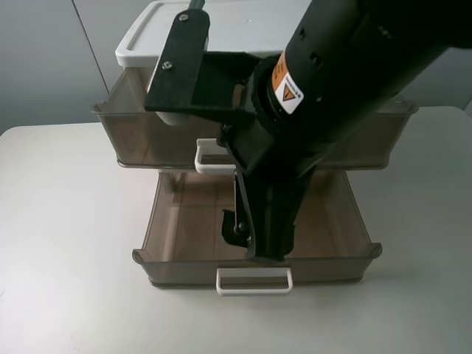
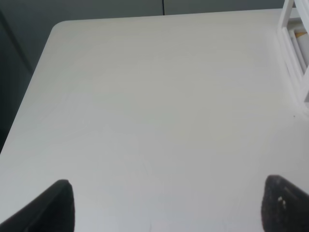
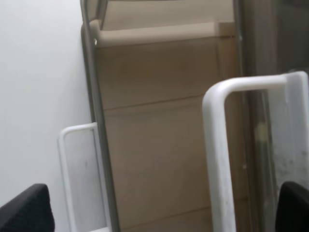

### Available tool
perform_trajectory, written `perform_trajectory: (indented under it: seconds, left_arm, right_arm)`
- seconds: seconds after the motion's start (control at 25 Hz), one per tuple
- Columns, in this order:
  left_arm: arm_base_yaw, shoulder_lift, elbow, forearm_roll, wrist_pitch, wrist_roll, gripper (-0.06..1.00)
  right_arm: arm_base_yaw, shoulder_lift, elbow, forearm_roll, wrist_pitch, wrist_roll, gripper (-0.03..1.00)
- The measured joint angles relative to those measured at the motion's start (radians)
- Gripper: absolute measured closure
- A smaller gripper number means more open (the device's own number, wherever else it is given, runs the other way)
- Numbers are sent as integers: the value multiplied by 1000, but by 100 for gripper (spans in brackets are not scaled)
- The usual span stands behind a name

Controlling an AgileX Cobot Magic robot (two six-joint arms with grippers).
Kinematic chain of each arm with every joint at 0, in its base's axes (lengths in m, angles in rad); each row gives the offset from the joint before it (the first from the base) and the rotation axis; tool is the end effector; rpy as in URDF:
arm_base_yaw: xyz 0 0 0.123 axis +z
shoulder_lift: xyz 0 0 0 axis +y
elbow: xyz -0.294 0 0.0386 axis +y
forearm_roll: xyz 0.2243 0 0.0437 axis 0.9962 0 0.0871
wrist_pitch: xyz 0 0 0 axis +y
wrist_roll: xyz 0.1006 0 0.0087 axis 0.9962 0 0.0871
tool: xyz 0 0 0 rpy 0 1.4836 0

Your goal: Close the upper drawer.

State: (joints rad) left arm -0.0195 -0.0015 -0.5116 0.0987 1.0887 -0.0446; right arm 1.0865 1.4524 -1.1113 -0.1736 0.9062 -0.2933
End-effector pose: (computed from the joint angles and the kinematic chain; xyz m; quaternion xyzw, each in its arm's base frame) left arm -0.0310 0.0094 0.2622 -0.0137 0.8559 0.0327 0.5158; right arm 0.1379 0.2327 0.2942 -0.6504 0.7278 0.0068 0.2174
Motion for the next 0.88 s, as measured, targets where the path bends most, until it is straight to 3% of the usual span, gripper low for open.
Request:
perform_trajectory:
  seconds: [0.52, 0.88]
  left_arm:
    - [0, 0, 0, 0, 0, 0, 20]
    - [0, 0, 0, 0, 0, 0, 20]
  right_arm:
    - [-71, 31, 0, -125, -101, 0, 27]
    - [-118, 63, 0, -151, -183, -17, 27]
